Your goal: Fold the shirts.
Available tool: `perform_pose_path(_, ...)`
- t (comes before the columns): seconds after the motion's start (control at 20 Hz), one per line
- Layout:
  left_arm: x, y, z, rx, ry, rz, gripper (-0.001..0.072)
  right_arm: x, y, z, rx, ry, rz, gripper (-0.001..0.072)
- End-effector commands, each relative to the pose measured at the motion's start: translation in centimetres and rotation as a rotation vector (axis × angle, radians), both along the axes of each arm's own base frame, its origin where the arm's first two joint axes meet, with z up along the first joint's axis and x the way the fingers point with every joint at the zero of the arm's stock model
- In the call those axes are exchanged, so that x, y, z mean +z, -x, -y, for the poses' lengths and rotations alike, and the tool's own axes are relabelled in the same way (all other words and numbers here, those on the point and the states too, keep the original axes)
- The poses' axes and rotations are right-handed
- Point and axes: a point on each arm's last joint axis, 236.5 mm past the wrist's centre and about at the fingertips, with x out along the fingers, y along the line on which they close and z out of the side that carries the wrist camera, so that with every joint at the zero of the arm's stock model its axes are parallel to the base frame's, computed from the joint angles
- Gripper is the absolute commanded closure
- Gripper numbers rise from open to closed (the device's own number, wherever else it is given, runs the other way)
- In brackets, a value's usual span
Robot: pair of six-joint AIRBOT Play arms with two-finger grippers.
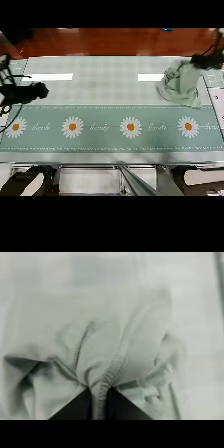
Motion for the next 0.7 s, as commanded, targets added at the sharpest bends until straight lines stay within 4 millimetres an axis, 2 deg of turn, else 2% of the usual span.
perform_pose_path(0.0,4.2,0.8,-1.7,0.048,-0.006,0.116,0.0201,11.9,2.6,-1.4,0.034,0.048,0.217,0.0677)
perform_pose_path(0.1,5.6,1.6,-1.3,0.038,-0.007,0.164,0.0201,17.6,5.1,-2.3,0.051,0.073,0.328,0.0677)
perform_pose_path(0.2,5.8,2.7,-0.5,0.017,-0.005,0.183,0.0201,22.9,8.0,-3.2,0.053,0.1,0.443,0.0677)
perform_pose_path(0.4,1.9,5.0,3.6,-0.087,0.062,0.103,0.0201,32.7,13.8,-6.3,0.129,0.138,0.656,0.0677)
perform_pose_path(0.55,1.0,5.7,6.7,-0.172,0.104,0.081,0.0201,37.2,17.0,-9.5,0.218,0.112,0.752,0.0677)
perform_pose_path(0.65,1.1,6.0,8.0,-0.213,0.109,0.08,0.0201,38.6,18.6,-11.7,0.286,0.07,0.79,0.0678)
